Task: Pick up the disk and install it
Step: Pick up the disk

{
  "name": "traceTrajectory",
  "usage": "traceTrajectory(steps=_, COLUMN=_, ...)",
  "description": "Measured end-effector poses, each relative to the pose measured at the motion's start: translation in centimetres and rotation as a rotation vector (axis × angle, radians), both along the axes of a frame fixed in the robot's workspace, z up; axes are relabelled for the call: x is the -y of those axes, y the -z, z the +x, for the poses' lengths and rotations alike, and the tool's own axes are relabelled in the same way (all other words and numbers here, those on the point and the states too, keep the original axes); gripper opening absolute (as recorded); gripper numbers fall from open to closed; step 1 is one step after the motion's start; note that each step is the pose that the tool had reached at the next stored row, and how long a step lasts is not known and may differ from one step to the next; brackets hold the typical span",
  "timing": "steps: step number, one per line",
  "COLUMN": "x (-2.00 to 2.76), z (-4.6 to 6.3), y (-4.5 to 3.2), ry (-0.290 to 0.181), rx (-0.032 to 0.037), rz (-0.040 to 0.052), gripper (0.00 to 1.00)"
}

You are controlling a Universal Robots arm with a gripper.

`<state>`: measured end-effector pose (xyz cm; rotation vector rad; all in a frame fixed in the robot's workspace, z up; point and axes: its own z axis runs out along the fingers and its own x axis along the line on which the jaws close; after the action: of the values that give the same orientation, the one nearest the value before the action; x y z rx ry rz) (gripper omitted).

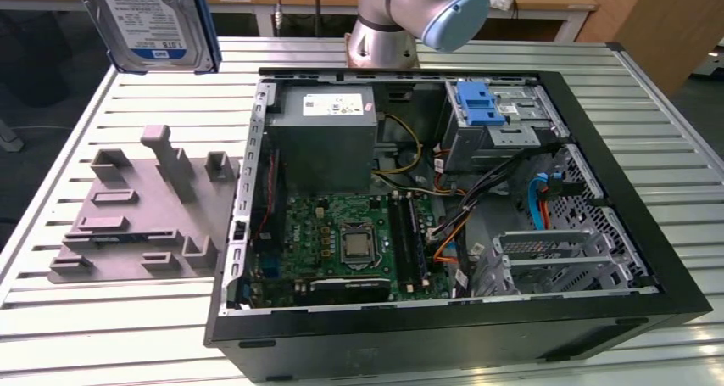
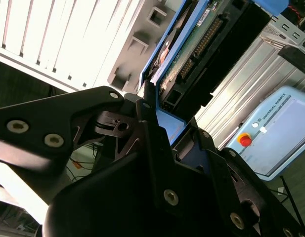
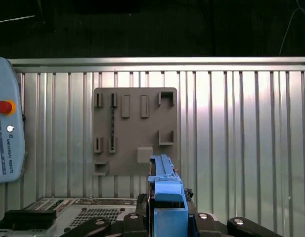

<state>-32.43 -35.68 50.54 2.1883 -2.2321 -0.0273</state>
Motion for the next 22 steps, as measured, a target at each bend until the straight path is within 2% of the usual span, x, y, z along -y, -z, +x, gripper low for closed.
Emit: traceTrajectory(steps=22, x=0.0, z=0.87, y=0.0, ry=0.0, rx=-0.0001, rz=-0.0001, gripper=0.36)
